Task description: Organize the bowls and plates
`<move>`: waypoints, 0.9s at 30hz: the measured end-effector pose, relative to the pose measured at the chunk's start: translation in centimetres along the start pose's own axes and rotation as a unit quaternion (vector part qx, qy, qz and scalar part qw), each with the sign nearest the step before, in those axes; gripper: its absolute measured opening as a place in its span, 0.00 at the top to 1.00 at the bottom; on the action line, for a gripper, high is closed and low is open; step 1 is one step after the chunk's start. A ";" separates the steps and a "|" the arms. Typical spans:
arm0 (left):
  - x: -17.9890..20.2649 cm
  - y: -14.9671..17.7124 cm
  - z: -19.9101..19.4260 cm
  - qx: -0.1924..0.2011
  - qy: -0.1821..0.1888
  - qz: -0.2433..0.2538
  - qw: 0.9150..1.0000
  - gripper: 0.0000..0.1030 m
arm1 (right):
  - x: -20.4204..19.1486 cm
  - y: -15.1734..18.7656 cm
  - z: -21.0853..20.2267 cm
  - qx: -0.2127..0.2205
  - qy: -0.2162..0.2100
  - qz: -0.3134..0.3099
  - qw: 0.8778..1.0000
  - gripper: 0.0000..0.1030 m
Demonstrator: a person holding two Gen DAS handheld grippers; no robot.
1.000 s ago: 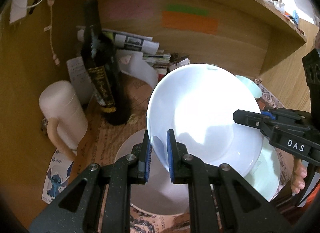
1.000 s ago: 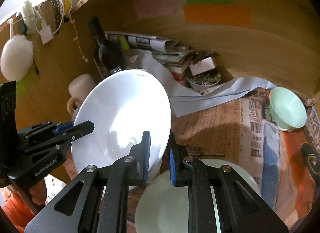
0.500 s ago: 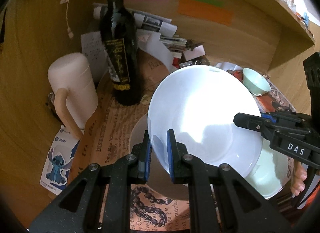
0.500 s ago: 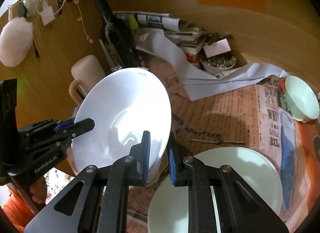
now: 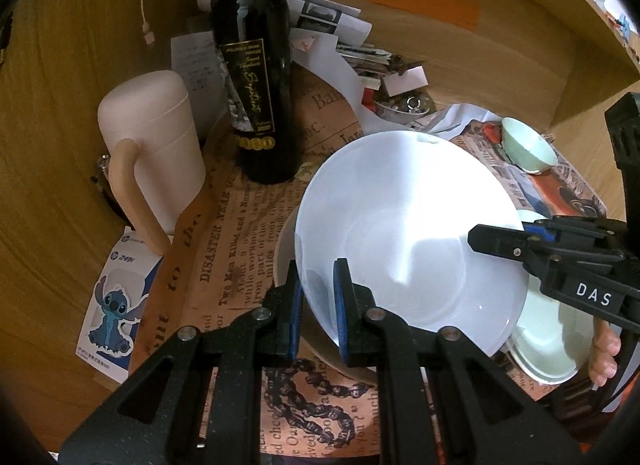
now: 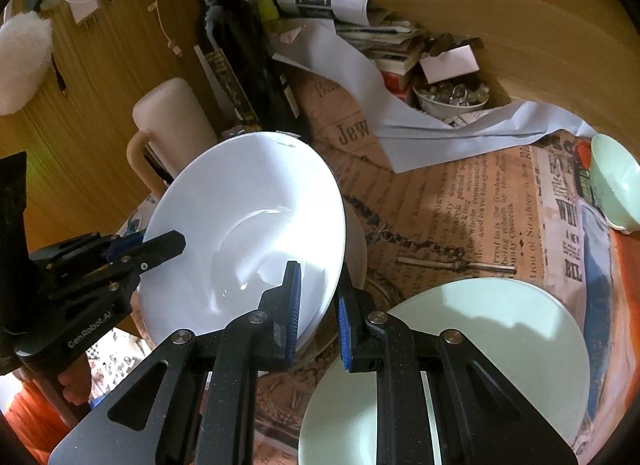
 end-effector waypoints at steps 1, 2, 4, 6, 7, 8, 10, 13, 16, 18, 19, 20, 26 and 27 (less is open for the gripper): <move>-0.1 0.1 0.1 0.000 -0.002 0.000 1.000 0.87 | 0.0 0.0 0.2 -0.002 0.000 0.000 1.000 0.86; -0.1 0.1 0.1 -0.001 -0.003 -0.002 1.000 0.87 | 0.0 0.0 0.3 -0.004 0.001 -0.001 1.000 0.86; -0.3 0.3 0.3 -0.004 -0.003 -0.004 1.000 0.87 | 0.1 -0.1 0.5 -0.006 0.003 -0.001 1.000 0.86; -0.3 0.4 0.3 -0.002 -0.001 -0.003 1.000 0.87 | 0.1 -0.1 0.6 -0.007 0.005 -0.002 1.000 0.86; -0.2 0.3 0.3 -0.001 -0.002 -0.002 1.000 0.87 | 0.1 -0.1 0.7 -0.008 0.006 -0.003 1.000 0.86; -0.2 0.4 0.3 0.001 -0.006 0.001 1.000 0.87 | 0.1 -0.1 0.7 -0.007 0.008 -0.005 1.000 0.86; 0.0 0.4 0.3 0.004 -0.010 0.006 1.000 0.87 | 0.0 -0.2 0.8 -0.007 0.014 -0.012 1.000 0.86; 0.1 0.4 0.4 0.006 -0.013 0.012 1.000 0.86 | -0.2 -0.2 0.9 -0.006 0.024 -0.024 0.999 0.84; 0.1 0.4 0.5 0.005 -0.013 0.015 1.000 0.86 | -0.4 -0.3 1.0 -0.007 0.035 -0.039 0.999 0.83; 0.1 0.5 0.5 0.003 -0.012 0.011 1.000 0.86 | -0.5 -0.3 1.1 -0.007 0.038 -0.046 0.998 0.82; 0.1 0.4 0.5 0.002 -0.011 0.009 1.000 0.86 | -0.5 -0.3 1.1 -0.009 0.038 -0.048 0.998 0.82; 0.0 0.4 0.6 0.000 -0.008 0.005 1.000 0.86 | -0.5 -0.4 1.1 -0.010 0.038 -0.050 0.998 0.82; -0.2 0.3 0.6 -0.010 -0.002 -0.005 1.000 0.84 | -0.6 -0.6 1.3 -0.024 0.033 -0.058 0.997 0.78; -0.2 0.2 0.6 -0.011 -0.002 -0.006 1.000 0.84 | -0.6 -0.6 1.3 -0.025 0.034 -0.061 0.997 0.78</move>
Point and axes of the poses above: each gripper's, at about its wrist camera, not at the fingertips, and z roughly the way its jaws point, x to its right, y to its underside, the point moved 3 cm from there along z, roughly the way its jaws point, and after that the axes turned 8 degrees about -y, right-handed, at the moved point
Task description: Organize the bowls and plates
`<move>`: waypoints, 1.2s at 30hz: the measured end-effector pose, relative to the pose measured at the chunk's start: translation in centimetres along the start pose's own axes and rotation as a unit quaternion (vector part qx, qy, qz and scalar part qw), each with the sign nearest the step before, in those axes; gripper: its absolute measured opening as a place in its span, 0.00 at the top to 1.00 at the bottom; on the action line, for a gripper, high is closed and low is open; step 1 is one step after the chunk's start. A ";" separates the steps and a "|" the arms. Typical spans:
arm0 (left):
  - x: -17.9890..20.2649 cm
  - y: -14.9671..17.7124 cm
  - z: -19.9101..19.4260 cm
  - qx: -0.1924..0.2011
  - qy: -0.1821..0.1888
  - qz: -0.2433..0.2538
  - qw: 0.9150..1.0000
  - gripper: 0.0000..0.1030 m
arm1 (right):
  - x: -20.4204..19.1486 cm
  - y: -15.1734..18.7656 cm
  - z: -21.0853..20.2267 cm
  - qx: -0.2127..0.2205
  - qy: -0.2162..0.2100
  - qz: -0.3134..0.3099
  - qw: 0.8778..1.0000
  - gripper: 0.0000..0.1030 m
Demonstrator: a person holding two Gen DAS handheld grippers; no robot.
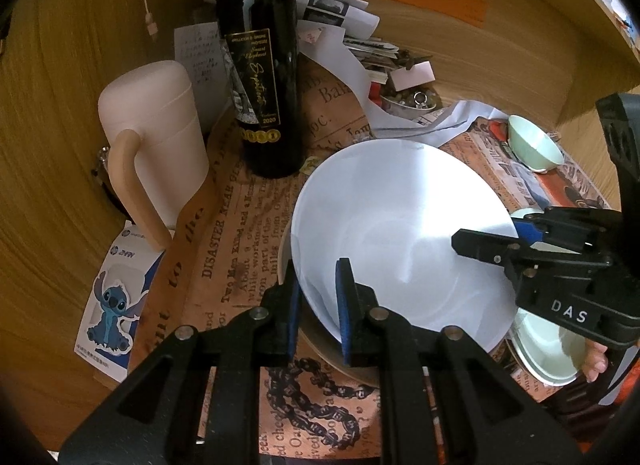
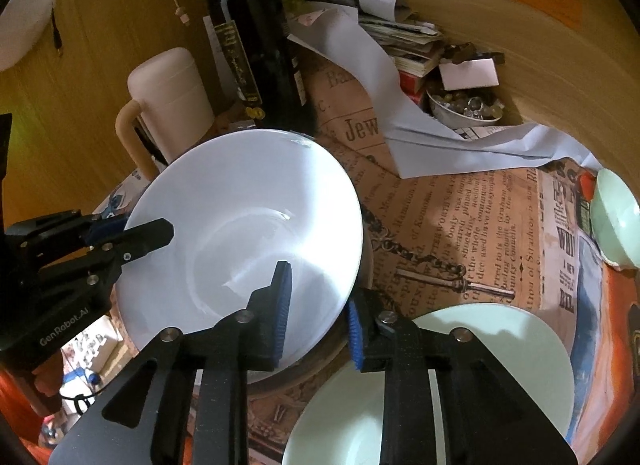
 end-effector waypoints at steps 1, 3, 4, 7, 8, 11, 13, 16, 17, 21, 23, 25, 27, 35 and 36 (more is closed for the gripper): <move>0.0 0.0 0.0 -0.002 0.000 -0.001 1.000 0.84 | 0.0 0.0 0.0 -0.001 0.000 -0.001 1.000 0.78; -0.1 0.0 0.0 -0.006 0.002 -0.005 1.000 0.84 | 0.0 0.0 0.0 -0.003 -0.002 -0.003 1.000 0.78; -0.2 0.0 0.0 -0.008 0.004 -0.007 1.000 0.84 | 0.0 0.0 0.0 -0.004 -0.003 -0.004 1.000 0.78; -0.3 -0.2 0.1 -0.011 0.004 -0.009 1.000 0.84 | 0.2 0.0 -0.1 -0.003 -0.007 -0.001 1.000 0.78; -0.2 -0.1 0.1 -0.012 0.003 -0.010 1.000 0.84 | 0.2 -0.1 -0.2 -0.002 -0.008 -0.002 1.000 0.78; -0.2 -0.2 0.1 -0.014 0.001 -0.009 1.000 0.84 | 0.3 -0.1 -0.3 -0.001 -0.013 -0.001 1.000 0.78; -0.2 -0.3 0.1 -0.012 -0.001 -0.013 1.000 0.84 | 0.4 0.0 -0.3 0.000 -0.018 0.000 1.000 0.78; 0.1 -0.3 0.2 -0.013 -0.005 -0.003 1.000 0.83 | 0.6 0.0 -0.5 0.004 -0.024 0.007 1.000 0.78; 0.2 -0.3 0.3 -0.014 -0.006 0.002 1.000 0.83 | 0.6 0.0 -0.7 0.009 -0.022 0.010 1.000 0.78; 0.6 -0.5 0.6 -0.019 -0.018 0.016 1.000 0.81 | 0.9 -0.3 -2.5 0.043 -0.004 0.000 0.999 0.72; 0.8 -0.7 0.4 -0.008 -0.018 0.018 1.000 0.75 | 1.2 -0.4 -3.2 0.053 0.000 0.000 0.999 0.64; 1.0 -1.0 0.1 0.002 -0.028 0.020 0.999 0.53 | 1.5 -0.5 -3.6 0.058 0.006 -0.002 0.998 0.64; 1.2 -1.3 -0.4 0.023 -0.037 0.023 0.999 0.38 | 2.1 -0.4 -4.1 0.064 0.012 0.000 0.998 0.63; 2.2 -3.4 -2.0 0.058 -0.033 0.027 0.997 0.26 | 7.2 -0.9 -7.3 0.108 0.062 0.037 0.991 0.44; 2.4 -3.7 -2.1 0.063 -0.033 0.028 0.997 0.25 | 8.0 -0.9 -8.0 0.116 0.072 0.043 0.990 0.42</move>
Point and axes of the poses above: each gripper's, at about its wrist camera, not at the fingertips, and z roughly the way its jaws point, x to its right, y to its underside, the point moved 3 cm from there along z, roughly the way its jaws point, and after that the axes turned 8 degrees about -y, right-handed, at the moved point
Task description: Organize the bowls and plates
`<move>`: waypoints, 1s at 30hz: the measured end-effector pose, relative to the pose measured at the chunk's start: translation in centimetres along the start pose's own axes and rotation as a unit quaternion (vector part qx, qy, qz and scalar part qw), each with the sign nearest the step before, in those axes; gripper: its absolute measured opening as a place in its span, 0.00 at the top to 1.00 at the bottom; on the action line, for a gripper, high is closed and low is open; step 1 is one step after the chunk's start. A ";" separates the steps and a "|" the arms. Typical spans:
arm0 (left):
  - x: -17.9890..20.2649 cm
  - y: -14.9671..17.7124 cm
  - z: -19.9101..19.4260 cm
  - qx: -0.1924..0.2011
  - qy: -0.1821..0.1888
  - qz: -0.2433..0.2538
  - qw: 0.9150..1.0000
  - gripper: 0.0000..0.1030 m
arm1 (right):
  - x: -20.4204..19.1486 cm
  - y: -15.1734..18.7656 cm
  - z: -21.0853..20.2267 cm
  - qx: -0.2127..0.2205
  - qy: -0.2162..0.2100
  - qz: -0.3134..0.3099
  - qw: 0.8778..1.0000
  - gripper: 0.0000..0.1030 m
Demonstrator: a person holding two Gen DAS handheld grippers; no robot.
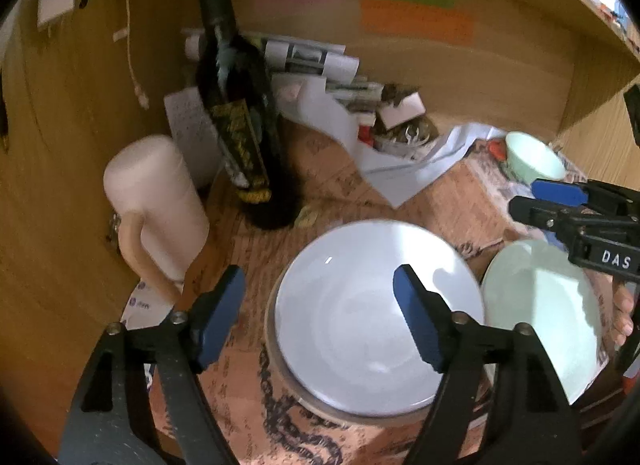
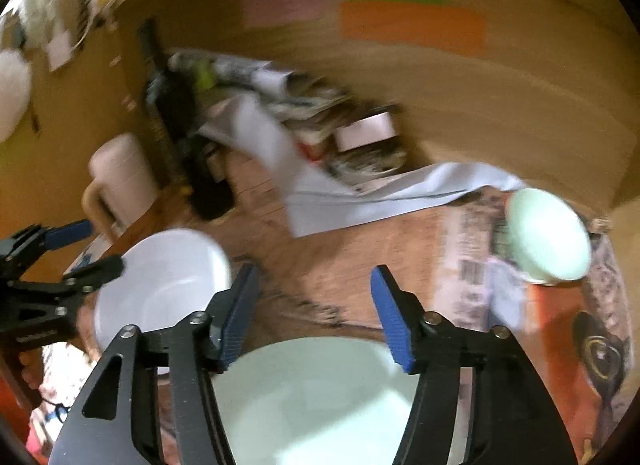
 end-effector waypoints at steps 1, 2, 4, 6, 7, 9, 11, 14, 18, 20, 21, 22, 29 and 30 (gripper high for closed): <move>0.3 -0.4 -0.1 0.004 0.000 0.001 1.000 0.25 | 1.0 -0.2 -0.6 0.009 0.012 0.005 1.000 0.38; 0.5 -0.9 -0.2 0.009 0.002 0.002 1.000 0.25 | 1.8 -0.4 -1.1 0.016 0.023 0.008 1.000 0.36; 1.2 -1.8 -0.3 0.015 0.010 -0.001 1.000 0.21 | 3.8 -0.8 -2.0 0.031 0.052 0.015 0.998 0.34; 1.9 -2.8 -0.4 0.021 0.020 -0.005 1.000 0.18 | 5.8 -1.0 -2.8 0.040 0.075 0.026 0.996 0.32; 2.3 -3.4 -0.4 0.024 0.025 -0.007 0.999 0.16 | 7.0 -1.1 -3.2 0.044 0.085 0.034 0.995 0.30; 3.1 -4.2 -0.4 0.028 0.031 -0.010 0.999 0.14 | 9.3 -1.2 -3.8 0.050 0.105 0.050 0.992 0.27; 3.9 -5.2 -0.2 0.030 0.038 -0.012 0.999 0.12 | 11.3 -1.2 -4.3 0.055 0.122 0.065 0.989 0.27; 5.6 -6.7 0.3 0.026 0.054 -0.008 0.998 0.09 | 14.5 -1.4 -4.4 0.056 0.148 0.089 0.983 0.26; 8.2 -8.5 1.4 0.018 0.066 0.010 0.998 0.09 | 18.5 -1.4 -3.6 0.047 0.176 0.123 0.976 0.26; 9.4 -9.0 1.8 0.015 0.067 0.020 0.997 0.09 | 20.2 -1.4 -2.9 0.041 0.183 0.139 0.972 0.26; 10.0 -9.3 2.2 0.014 0.069 0.025 0.997 0.09 | 21.0 -1.3 -2.5 0.036 0.185 0.147 0.971 0.26; 10.7 -9.6 2.6 0.010 0.072 0.029 0.997 0.09 | 21.7 -1.2 -1.9 0.031 0.184 0.155 0.970 0.26; 15.3 -10.9 6.3 -0.034 0.087 0.058 0.994 0.09 | 25.6 0.1 1.3 0.006 0.175 0.214 0.961 0.36; 15.7 -11.1 6.6 -0.035 0.087 0.062 0.994 0.09 | 26.0 0.3 1.6 0.001 0.171 0.221 0.960 0.38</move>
Point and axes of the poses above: each gripper's, at about its wrist camera, not at the fingertips, and z roughly the way its jaws point, x to its right, y to its underside, the point moved 3 cm from there along z, roughly the way its jaws point, and after that the axes turned 8 degrees about -y, right-handed, at the moved point
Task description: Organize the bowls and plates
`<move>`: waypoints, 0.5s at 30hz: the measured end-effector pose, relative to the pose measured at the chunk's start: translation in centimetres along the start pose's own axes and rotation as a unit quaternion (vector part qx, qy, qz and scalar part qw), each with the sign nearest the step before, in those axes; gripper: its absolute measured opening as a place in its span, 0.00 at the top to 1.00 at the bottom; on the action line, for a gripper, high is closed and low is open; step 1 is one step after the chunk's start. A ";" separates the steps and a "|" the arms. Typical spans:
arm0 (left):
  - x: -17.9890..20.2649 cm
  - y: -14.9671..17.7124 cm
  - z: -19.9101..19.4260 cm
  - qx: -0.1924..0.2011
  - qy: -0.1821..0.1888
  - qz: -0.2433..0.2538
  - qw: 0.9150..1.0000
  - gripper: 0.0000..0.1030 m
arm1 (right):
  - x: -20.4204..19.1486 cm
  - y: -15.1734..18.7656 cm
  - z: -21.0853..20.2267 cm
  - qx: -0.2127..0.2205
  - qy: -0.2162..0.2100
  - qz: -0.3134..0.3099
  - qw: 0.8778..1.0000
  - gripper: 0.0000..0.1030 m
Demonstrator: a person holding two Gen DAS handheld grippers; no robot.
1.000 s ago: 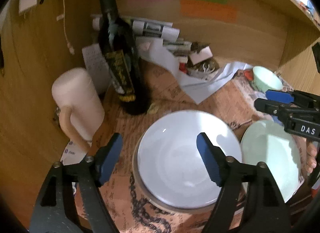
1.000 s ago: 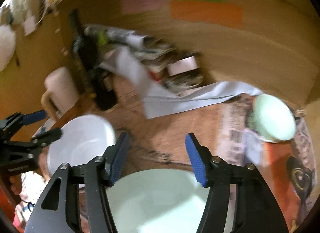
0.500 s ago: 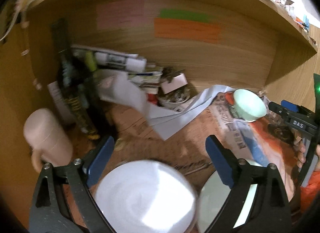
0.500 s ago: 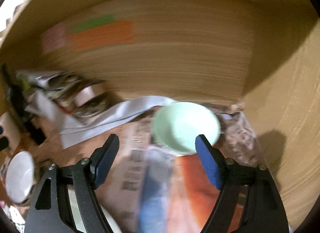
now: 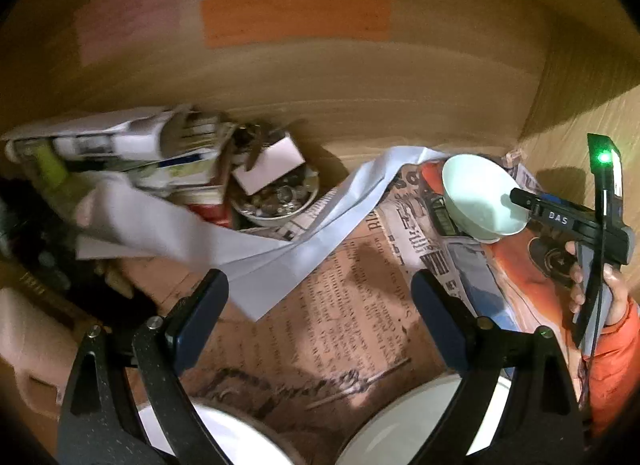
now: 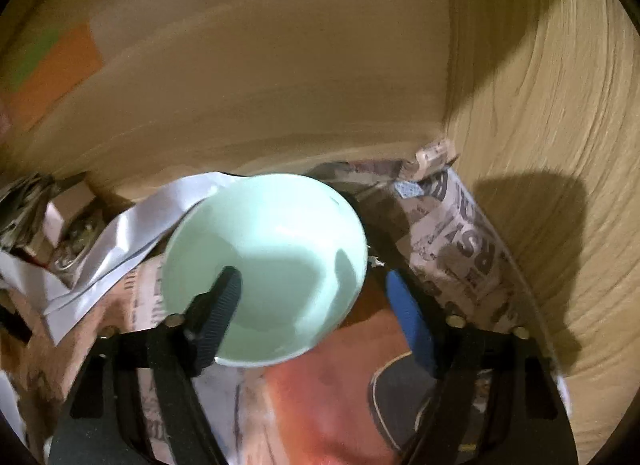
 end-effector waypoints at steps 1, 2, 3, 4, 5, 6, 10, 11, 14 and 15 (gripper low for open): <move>0.4 -0.3 0.5 0.000 -0.001 0.007 1.000 0.09 | 0.3 0.0 0.5 -0.006 -0.005 0.006 1.000 0.44; 0.8 -0.5 0.7 0.001 -0.002 0.011 1.000 0.09 | 0.6 0.1 1.0 -0.010 -0.005 0.010 1.000 0.50; 1.1 -0.8 1.0 0.002 -0.002 0.017 1.000 0.09 | 0.9 0.2 1.4 -0.016 -0.003 0.014 1.000 0.53; 1.6 -1.0 1.3 0.003 0.001 0.023 1.000 0.10 | 1.2 0.3 1.8 -0.022 -0.006 0.020 1.000 0.61; 1.8 -1.2 1.5 0.002 0.002 0.026 1.000 0.10 | 1.4 0.5 2.1 -0.029 -0.011 0.025 0.999 0.66; 2.2 -1.5 1.8 0.002 0.005 0.029 1.000 0.11 | 1.6 0.6 2.4 -0.035 -0.017 0.029 0.999 0.69; 3.5 -2.2 2.9 -0.003 0.016 0.042 0.999 0.11 | 1.6 1.0 2.4 -0.042 -0.023 0.025 0.999 0.77; 3.8 -2.3 3.1 -0.005 0.018 0.045 0.999 0.11 | 1.5 1.0 2.3 -0.042 -0.025 0.022 0.999 0.77; 4.9 -2.6 3.9 -0.014 0.024 0.054 0.998 0.14 | 0.7 1.6 2.0 -0.049 -0.040 0.003 0.998 0.77; 5.2 -2.6 4.2 -0.020 0.029 0.054 0.998 0.16 | 0.4 1.8 1.9 -0.053 -0.047 -0.003 0.997 0.77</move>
Point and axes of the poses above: each gripper's, at about its wrist camera, not at the fingertips, and z roughly the way its jaws point, x to its right, y to its underside, the point moved 3 cm from there along z, roughly the way its jaws point, and after that the axes turned 8 degrees about -y, right-handed, at the moved point
